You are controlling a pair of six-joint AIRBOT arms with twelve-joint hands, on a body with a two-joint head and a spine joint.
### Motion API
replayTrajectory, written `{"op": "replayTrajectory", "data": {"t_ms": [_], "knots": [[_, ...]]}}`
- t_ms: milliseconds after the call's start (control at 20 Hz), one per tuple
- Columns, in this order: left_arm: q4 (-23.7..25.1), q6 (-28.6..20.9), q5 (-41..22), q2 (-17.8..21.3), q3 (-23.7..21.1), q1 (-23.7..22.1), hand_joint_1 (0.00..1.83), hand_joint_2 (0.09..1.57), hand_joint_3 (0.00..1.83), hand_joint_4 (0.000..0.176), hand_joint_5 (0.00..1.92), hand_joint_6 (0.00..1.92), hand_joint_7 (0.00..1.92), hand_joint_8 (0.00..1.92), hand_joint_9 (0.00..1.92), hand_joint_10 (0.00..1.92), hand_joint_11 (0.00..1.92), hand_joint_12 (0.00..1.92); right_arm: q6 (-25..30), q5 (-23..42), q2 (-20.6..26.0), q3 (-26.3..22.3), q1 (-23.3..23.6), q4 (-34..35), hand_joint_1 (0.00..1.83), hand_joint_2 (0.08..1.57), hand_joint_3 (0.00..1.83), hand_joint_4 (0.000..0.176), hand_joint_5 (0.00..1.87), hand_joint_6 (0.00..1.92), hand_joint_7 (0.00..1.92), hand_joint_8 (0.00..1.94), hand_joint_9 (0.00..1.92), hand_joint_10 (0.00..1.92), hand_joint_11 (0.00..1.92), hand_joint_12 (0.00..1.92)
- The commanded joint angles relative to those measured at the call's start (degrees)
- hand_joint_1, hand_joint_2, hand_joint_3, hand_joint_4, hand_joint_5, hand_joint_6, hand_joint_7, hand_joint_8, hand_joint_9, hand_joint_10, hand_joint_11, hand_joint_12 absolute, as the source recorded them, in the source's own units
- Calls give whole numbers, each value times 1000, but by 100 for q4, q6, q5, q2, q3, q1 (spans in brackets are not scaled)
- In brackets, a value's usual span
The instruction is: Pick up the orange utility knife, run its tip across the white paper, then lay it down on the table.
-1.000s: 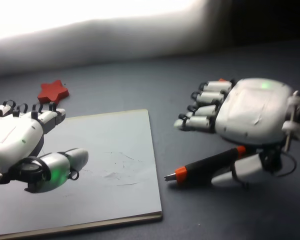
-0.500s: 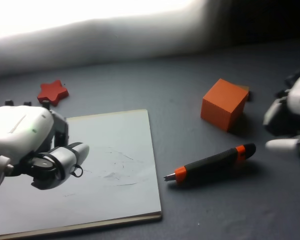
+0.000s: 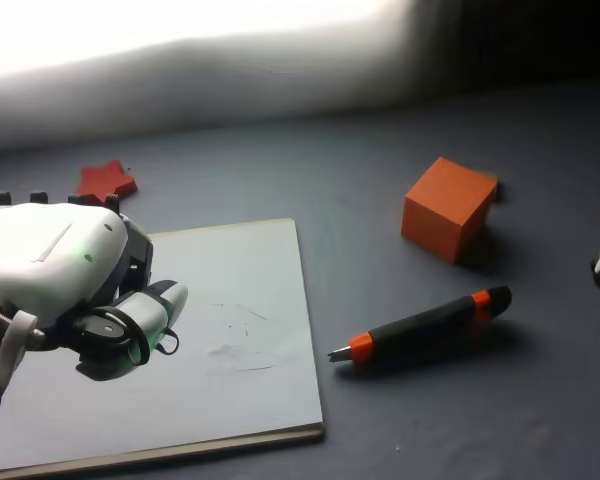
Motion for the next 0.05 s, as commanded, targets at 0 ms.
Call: {"op": "replayTrajectory", "data": {"t_ms": [0], "knots": [[376,6,-357,14,22,-68,323,1433,39,0,766,1642,886,1669,838,1870,668,1921,13,583,45,-15,41,40,211,1414,68,0,848,1734,1126,1646,1150,1921,1114,1921]]}}
